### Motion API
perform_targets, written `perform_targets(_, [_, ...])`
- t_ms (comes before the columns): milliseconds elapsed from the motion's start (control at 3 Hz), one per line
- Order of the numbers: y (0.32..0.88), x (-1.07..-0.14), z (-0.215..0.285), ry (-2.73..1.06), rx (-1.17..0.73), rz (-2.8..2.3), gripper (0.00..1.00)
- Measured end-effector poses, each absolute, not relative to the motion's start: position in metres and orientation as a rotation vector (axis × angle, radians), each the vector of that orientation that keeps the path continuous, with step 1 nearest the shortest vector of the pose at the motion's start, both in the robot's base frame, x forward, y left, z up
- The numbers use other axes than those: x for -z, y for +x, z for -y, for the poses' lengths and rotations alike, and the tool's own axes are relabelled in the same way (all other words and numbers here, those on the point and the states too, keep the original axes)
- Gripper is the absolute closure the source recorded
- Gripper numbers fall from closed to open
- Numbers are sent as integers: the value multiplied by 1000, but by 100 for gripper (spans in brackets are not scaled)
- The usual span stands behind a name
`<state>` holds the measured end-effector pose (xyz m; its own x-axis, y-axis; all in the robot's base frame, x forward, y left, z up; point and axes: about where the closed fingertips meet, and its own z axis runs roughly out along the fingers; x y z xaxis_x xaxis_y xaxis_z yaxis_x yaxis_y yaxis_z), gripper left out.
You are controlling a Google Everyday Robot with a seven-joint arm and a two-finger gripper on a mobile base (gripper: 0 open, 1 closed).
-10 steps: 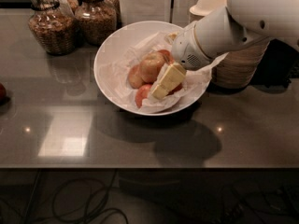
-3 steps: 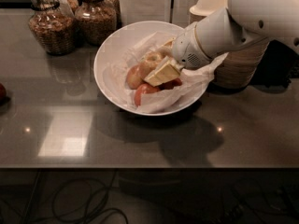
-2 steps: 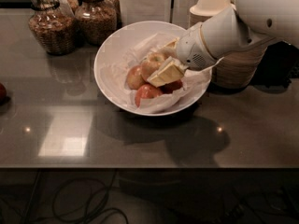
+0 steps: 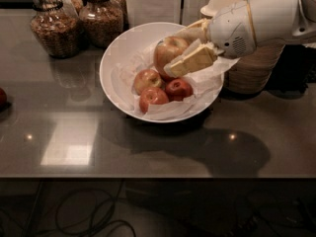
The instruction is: Pick apple from white bowl
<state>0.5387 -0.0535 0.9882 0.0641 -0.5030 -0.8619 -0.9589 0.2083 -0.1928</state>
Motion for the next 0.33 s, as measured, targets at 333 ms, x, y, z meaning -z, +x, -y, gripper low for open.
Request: perform_targets(333, [539,-988,53,-1424,-629,-1571,100])
